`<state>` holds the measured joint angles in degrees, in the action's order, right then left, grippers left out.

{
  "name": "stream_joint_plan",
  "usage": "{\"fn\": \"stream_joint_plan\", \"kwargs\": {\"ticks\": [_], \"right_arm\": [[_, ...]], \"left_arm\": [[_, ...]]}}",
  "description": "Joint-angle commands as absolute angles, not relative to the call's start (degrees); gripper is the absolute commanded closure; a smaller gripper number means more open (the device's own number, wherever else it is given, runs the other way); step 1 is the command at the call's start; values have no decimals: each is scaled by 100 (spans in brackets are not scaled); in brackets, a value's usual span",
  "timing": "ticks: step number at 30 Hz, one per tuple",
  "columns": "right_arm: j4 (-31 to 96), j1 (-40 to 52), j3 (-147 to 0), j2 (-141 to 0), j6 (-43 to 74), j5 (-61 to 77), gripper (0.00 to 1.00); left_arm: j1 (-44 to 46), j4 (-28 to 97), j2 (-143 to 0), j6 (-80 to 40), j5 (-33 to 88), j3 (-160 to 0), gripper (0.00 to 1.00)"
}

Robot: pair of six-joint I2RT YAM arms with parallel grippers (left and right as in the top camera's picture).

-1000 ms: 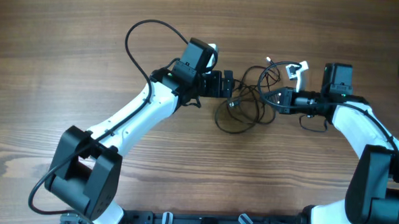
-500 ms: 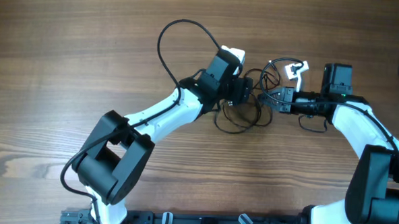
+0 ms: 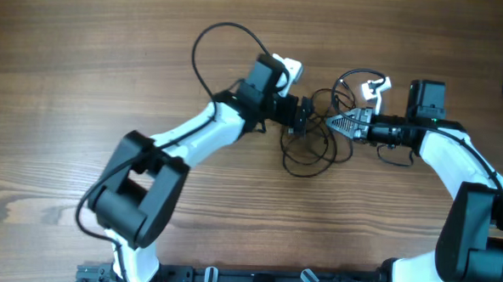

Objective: Untangle cables
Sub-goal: 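Hold the cable strands with both grippers close together at center, then pull the grippers apart to the left and right edges, stretching the cable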

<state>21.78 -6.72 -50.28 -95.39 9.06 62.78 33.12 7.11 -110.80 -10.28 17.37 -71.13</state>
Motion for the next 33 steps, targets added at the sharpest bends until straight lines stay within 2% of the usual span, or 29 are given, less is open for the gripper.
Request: {"fn": "stream_joint_plan", "kwargs": {"ticks": [1,3,4,9,10,12,13,18,19,20,22,25,29,33], "right_arm": [[2152,-913,-5170,-9413,1341,6783,96],[2150,-967,-5170,-9413,1597,6814,96],[2150,-996,-5170,-9413,1691,6845,96],[2152,-1020,-5170,-9413,1732,7360,96],[2150,-1020,-5170,-9413,1831,7360,96],[2154,-1020,-5170,-9413,1846,7360,96],[2167,-1020,-5170,-9413,1846,7360,96],[2185,-1020,-5170,-9413,1839,7356,96],[2185,-1020,-5170,-9413,1841,7349,96],[2174,-1020,-5170,-9413,1837,7334,96],[2171,-1020,-5170,-9413,1798,7168,96],[2394,-1022,-5170,-9413,1758,5551,96],[2497,-1037,-5175,-9411,1756,3623,96],[3581,-1507,-5688,-9356,1737,1885,96]], "left_arm": [[3100,775,-10774,-794,3406,-7124,5],[3175,934,-10787,-344,3393,-7124,16],[3238,972,-10814,-200,3284,-7124,19],[3649,779,-11069,-172,2276,-7124,15],[3691,687,-11133,-169,2237,-7124,19],[3765,392,-11325,-191,2032,-7124,40],[3778,307,-11404,-196,1984,-7124,44],[3946,-471,-11791,-819,2005,-7124,37],[4029,-504,-11793,-814,1966,-7124,60],[4060,-467,-11793,-814,1728,-7124,96],[4016,-329,-11784,-816,1041,-7124,96],[3564,215,-11218,-816,696,-7126,96],[2263,1503,-9636,-819,429,-7126,96],[384,2543,-8506,-821,357,-7124,96]]}}
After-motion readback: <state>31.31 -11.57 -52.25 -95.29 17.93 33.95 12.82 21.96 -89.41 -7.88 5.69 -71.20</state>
